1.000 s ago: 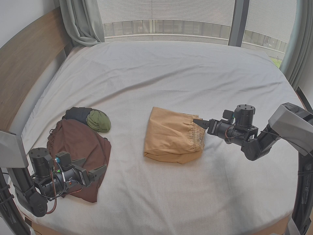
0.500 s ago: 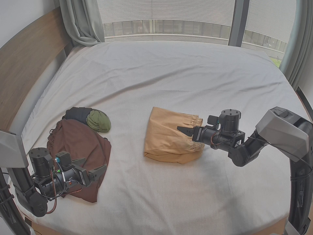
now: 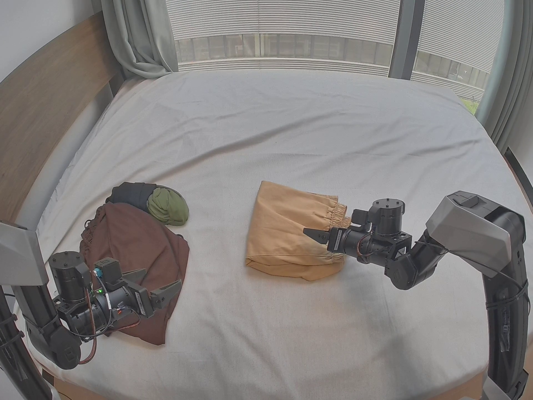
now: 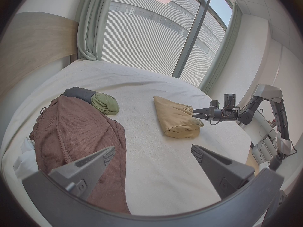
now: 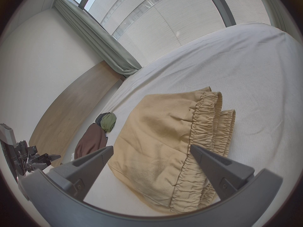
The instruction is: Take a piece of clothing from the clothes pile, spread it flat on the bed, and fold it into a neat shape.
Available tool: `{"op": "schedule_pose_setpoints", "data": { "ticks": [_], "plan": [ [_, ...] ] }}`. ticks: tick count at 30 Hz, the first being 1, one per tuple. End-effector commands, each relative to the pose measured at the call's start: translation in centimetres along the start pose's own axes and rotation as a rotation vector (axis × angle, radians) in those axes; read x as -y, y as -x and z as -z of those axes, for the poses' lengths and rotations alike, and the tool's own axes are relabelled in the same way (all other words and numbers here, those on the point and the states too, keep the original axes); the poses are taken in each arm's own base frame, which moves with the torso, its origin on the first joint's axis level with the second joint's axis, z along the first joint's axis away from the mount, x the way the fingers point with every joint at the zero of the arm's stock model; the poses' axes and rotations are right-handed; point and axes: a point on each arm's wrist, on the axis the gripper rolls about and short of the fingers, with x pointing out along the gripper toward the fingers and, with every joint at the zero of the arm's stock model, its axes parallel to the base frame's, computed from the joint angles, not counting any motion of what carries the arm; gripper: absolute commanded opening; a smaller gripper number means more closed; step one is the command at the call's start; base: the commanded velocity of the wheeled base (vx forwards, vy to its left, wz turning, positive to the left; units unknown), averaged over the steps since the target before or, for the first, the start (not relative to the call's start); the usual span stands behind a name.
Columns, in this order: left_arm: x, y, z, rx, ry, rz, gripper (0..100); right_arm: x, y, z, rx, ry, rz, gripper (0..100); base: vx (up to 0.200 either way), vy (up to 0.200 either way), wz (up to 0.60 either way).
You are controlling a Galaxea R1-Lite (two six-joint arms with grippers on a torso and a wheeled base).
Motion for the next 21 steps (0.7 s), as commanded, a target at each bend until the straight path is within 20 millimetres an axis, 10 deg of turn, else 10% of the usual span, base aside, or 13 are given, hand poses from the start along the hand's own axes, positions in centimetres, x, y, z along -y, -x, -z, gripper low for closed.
{"op": "schedule_pose_setpoints", "data": {
  "ticks": [1, 10, 15, 21],
  "plan": [
    [0.0, 0.0, 0.1, -0.003, 0.001, 0.001, 100, 0.1, -0.1, 0.3, -0.008, -0.002, 0.002, 100, 0.000, 0.000, 0.00],
    [0.1, 0.0, -0.1, 0.005, -0.002, 0.009, 100, -0.4, 0.4, 0.0, 0.029, 0.007, 0.025, 100, 0.000, 0.000, 0.00],
    [2.2, 1.0, -2.4, 0.109, -0.019, 0.110, 100, -3.4, 4.9, -4.0, 0.134, 0.037, -0.015, 100, 0.000, 0.000, 0.00],
    [6.9, 2.9, -4.1, 0.184, -0.016, 0.318, 100, -6.9, 15.1, -7.4, 0.230, 0.168, -0.001, 100, 0.000, 0.000, 0.00]
  ]
}}
